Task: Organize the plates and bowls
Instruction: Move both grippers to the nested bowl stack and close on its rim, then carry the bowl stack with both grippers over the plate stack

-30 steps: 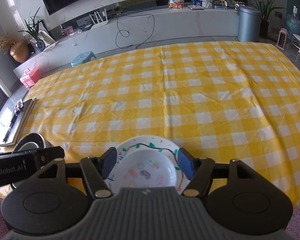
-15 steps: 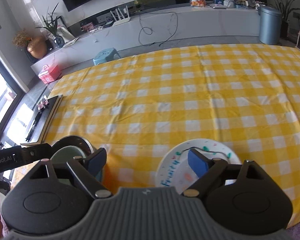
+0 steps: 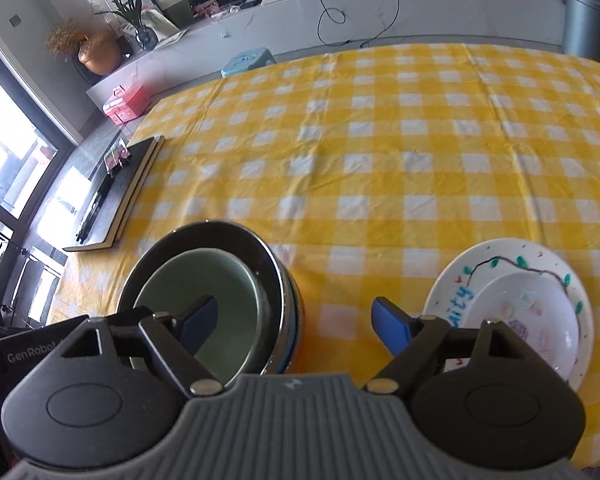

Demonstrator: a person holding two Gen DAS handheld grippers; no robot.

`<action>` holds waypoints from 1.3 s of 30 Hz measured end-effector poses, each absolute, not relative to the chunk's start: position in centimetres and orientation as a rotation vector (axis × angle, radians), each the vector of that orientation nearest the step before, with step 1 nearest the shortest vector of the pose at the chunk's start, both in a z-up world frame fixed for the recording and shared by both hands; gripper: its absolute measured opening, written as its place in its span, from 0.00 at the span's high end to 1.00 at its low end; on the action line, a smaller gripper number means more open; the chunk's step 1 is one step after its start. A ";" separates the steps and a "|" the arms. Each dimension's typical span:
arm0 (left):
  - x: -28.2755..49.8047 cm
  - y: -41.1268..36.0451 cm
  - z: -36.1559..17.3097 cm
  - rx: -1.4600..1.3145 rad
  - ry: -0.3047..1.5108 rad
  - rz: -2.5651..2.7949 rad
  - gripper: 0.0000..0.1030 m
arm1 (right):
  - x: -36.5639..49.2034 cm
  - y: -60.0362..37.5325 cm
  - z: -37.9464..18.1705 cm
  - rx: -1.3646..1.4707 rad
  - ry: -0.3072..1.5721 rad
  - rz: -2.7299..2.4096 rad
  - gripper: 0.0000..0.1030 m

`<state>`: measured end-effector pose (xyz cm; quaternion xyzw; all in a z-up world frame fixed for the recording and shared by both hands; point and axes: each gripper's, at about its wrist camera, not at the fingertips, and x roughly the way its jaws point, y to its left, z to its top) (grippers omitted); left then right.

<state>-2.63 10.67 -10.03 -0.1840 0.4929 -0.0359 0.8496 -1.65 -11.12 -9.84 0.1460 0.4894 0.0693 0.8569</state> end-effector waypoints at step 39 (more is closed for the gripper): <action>-0.7 9.8 -12.3 -0.459 1.119 -0.119 0.58 | 0.5 -11.4 -13.3 0.476 1.131 0.185 0.63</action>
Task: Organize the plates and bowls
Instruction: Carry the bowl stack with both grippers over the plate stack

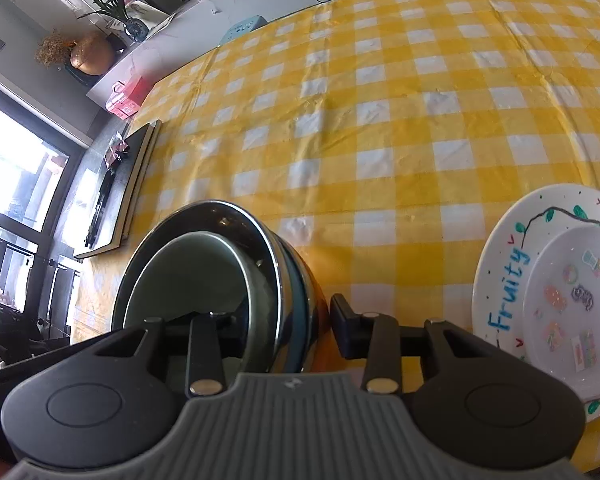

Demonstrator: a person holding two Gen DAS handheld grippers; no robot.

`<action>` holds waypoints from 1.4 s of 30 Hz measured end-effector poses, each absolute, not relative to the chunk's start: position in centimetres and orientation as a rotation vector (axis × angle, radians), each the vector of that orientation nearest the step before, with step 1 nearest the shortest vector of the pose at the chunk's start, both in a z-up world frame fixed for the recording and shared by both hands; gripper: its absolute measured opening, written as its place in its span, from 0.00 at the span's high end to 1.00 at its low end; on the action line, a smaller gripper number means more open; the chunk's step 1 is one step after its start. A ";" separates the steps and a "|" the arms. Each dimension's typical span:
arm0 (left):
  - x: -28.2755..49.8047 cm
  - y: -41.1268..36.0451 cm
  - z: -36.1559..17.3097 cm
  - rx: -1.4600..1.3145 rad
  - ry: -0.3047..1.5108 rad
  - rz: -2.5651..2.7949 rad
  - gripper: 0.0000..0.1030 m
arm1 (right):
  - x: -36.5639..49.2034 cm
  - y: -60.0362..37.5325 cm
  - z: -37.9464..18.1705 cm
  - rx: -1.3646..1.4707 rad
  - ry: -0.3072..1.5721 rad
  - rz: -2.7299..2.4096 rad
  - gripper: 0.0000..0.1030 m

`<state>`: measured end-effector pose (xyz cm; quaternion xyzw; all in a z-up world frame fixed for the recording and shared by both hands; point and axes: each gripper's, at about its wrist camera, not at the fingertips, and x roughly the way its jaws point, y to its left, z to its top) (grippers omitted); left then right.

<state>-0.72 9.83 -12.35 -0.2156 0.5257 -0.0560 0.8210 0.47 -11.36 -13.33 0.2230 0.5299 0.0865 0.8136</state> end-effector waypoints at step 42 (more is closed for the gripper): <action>-0.8 -8.0 -8.6 -0.308 1.135 -0.392 0.58 | -7.6 -29.4 -8.4 0.630 0.907 -0.018 0.64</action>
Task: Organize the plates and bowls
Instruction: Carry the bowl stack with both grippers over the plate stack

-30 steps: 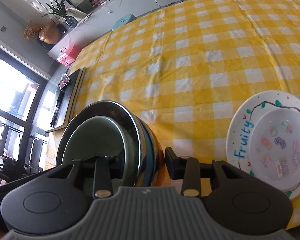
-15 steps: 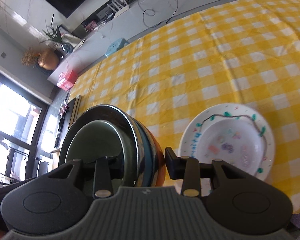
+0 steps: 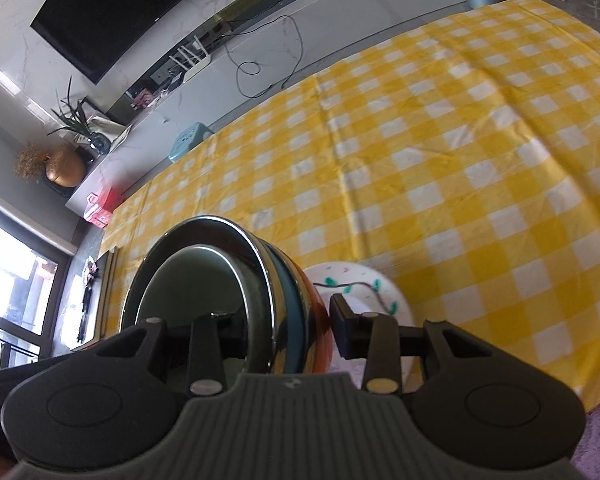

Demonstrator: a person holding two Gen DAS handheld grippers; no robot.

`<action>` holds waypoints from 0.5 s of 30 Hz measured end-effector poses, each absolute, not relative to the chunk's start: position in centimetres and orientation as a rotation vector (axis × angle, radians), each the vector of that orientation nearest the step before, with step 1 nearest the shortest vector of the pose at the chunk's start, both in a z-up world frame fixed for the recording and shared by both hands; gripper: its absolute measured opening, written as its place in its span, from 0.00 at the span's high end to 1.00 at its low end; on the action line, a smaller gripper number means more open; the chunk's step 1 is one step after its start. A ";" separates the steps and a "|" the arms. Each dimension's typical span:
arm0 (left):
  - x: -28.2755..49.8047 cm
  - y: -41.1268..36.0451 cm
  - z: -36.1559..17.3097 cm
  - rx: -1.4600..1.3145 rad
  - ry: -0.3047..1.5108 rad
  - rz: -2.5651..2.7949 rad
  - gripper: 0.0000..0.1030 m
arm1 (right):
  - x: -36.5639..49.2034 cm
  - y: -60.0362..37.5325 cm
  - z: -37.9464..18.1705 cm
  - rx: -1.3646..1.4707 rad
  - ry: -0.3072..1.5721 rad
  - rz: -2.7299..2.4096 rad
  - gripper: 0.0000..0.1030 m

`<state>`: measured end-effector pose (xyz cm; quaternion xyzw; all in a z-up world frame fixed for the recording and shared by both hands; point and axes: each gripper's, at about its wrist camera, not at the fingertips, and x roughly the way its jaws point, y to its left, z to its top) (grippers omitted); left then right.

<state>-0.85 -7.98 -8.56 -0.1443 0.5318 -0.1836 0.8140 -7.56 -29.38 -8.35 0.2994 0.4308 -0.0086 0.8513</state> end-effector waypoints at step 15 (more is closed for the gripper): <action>-0.1 -9.5 -11.3 -0.319 1.203 -0.390 0.58 | -7.1 -31.2 -11.0 0.646 0.954 -0.063 0.64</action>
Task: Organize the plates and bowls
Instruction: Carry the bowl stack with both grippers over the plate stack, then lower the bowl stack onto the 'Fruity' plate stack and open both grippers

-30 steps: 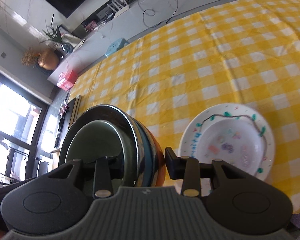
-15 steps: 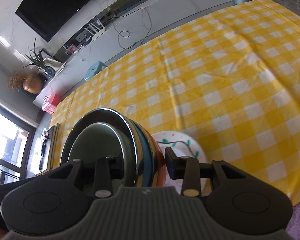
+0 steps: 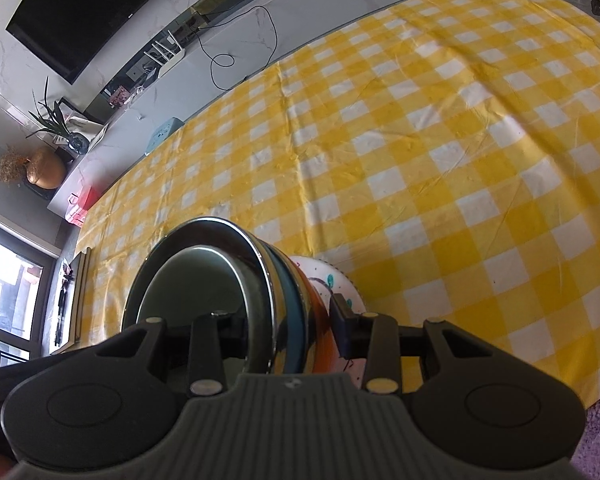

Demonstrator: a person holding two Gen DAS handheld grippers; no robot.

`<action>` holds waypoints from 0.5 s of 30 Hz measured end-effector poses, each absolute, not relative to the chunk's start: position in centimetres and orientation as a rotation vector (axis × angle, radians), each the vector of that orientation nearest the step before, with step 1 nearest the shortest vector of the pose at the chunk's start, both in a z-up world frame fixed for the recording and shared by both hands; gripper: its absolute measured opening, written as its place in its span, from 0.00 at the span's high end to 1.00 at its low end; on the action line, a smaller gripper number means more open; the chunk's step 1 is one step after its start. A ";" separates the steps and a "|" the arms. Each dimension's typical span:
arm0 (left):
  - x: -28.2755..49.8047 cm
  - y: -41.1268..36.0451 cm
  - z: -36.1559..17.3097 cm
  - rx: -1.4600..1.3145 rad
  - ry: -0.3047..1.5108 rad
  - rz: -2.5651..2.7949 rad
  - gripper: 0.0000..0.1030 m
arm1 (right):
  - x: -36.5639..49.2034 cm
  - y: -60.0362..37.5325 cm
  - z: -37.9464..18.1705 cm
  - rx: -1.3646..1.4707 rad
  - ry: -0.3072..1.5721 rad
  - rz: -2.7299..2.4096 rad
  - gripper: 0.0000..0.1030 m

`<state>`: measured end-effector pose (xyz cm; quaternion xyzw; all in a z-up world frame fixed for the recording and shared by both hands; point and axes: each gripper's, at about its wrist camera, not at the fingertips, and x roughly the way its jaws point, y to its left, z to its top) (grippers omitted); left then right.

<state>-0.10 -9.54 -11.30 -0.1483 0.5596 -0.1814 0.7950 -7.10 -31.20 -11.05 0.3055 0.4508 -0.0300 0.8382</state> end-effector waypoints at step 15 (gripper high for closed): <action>0.3 -10.2 -11.0 -0.293 1.170 -0.410 0.53 | -6.6 -30.8 -11.1 0.606 0.951 -0.070 0.61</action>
